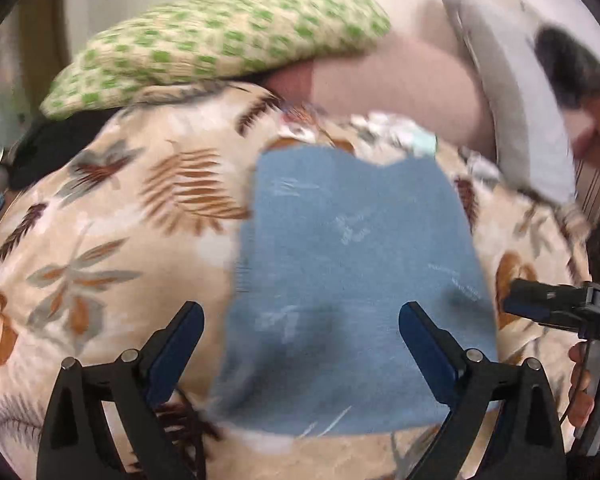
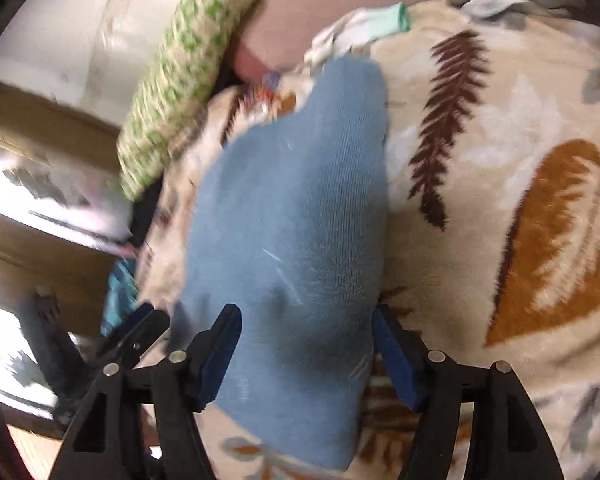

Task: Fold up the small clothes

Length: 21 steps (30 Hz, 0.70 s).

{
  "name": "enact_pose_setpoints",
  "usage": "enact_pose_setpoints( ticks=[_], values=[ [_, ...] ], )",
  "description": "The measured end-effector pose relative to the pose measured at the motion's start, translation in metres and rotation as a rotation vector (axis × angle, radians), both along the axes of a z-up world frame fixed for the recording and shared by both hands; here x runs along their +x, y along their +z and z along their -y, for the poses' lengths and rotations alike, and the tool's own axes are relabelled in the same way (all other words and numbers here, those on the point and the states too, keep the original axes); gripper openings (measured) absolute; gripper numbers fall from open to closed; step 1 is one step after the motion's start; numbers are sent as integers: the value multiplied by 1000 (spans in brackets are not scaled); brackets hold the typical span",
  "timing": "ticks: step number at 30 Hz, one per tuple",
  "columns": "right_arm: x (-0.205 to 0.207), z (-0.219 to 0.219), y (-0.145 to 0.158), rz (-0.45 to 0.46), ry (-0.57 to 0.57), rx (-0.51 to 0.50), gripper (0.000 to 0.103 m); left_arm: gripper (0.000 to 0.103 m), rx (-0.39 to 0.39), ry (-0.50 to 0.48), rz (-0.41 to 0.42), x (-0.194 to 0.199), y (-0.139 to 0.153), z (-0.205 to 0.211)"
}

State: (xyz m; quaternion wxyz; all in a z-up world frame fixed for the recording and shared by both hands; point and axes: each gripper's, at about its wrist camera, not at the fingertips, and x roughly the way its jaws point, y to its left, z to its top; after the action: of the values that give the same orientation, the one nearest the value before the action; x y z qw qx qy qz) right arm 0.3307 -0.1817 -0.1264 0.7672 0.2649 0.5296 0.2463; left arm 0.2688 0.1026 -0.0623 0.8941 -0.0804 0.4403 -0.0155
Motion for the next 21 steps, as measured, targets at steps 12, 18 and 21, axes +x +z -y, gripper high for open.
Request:
enact_pose_setpoints(
  ticks=[12, 18, 21],
  values=[
    [-30, -26, -32, -79, 38, 186, 73, 95, -175, 40, -200, -1, -70, -39],
    [-33, 4, 21, 56, 16, 159, 81, 96, -297, 65, -164, -6, -56, -44],
    [-10, -3, -14, -43, -3, 80, 83, 95, -244, 64, -242, 4, -80, -36]
  ],
)
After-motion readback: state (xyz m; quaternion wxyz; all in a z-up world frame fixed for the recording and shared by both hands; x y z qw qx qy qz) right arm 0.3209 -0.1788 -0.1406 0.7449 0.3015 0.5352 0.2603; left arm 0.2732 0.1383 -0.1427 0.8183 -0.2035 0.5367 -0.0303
